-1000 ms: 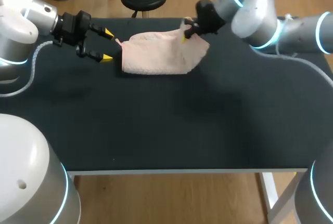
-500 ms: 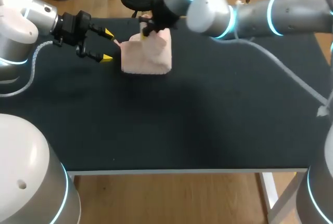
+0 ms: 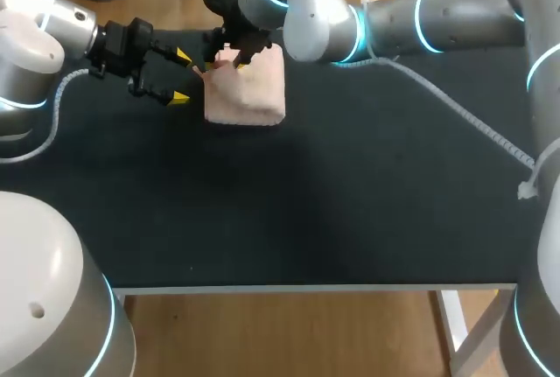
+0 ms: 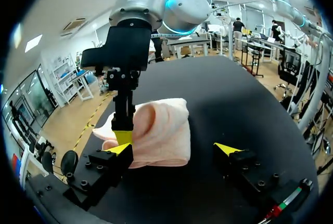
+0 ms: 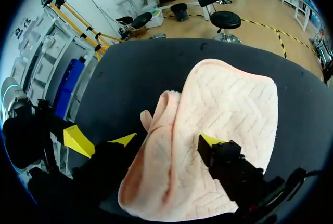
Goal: Fold the towel
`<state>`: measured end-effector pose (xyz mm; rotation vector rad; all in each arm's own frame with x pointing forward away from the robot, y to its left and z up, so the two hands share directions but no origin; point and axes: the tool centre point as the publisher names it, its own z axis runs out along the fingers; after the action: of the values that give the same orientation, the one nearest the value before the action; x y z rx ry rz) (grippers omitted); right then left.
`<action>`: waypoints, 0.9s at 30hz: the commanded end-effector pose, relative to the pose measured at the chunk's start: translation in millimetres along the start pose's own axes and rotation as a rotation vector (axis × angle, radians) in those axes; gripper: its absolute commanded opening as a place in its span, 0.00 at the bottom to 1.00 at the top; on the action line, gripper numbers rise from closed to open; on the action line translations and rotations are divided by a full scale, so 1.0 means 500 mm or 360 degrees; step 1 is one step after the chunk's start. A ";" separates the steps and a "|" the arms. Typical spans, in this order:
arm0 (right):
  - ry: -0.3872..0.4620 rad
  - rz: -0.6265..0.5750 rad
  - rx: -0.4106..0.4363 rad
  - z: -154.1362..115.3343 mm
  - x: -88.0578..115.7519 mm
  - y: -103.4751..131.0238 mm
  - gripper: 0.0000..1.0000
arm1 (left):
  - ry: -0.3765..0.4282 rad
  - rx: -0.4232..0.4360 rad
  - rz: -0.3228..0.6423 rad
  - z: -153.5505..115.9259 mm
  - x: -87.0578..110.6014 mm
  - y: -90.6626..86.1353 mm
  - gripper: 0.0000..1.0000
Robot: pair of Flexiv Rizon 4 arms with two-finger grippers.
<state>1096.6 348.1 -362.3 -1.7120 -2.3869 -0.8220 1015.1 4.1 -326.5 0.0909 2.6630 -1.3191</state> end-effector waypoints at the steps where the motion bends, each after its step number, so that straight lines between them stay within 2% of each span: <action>1: -0.0064 -0.0035 -0.0013 -0.059 0.010 -0.012 1.00 | -0.0003 0.0002 0.0003 0.000 0.000 0.001 1.00; 8: -0.0131 -0.0149 0.0002 -0.101 0.011 -0.017 1.00 | -0.0003 0.0002 0.0003 0.000 0.000 0.001 1.00; 12: -0.0177 -0.0225 0.0006 -0.122 -0.002 -0.021 1.00 | -0.0003 0.0002 0.0003 0.000 0.000 0.001 1.00; 14: -0.0191 -0.0271 0.0007 -0.134 -0.014 -0.024 1.00 | -0.0003 0.0002 0.0003 0.000 0.000 0.001 1.00; 24: -0.0043 -0.0681 -0.0126 -0.193 -0.101 -0.037 1.00 | -0.0003 0.0002 0.0003 0.000 0.000 0.001 1.00; 27: -0.0030 -0.0741 -0.0173 -0.205 -0.128 -0.039 1.00 | -0.0003 0.0002 0.0003 0.000 0.000 0.001 1.00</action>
<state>1087.6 263.4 -310.6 -1.2685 -2.8866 -0.9098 1015.1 4.1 -326.5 0.0909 2.6630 -1.3191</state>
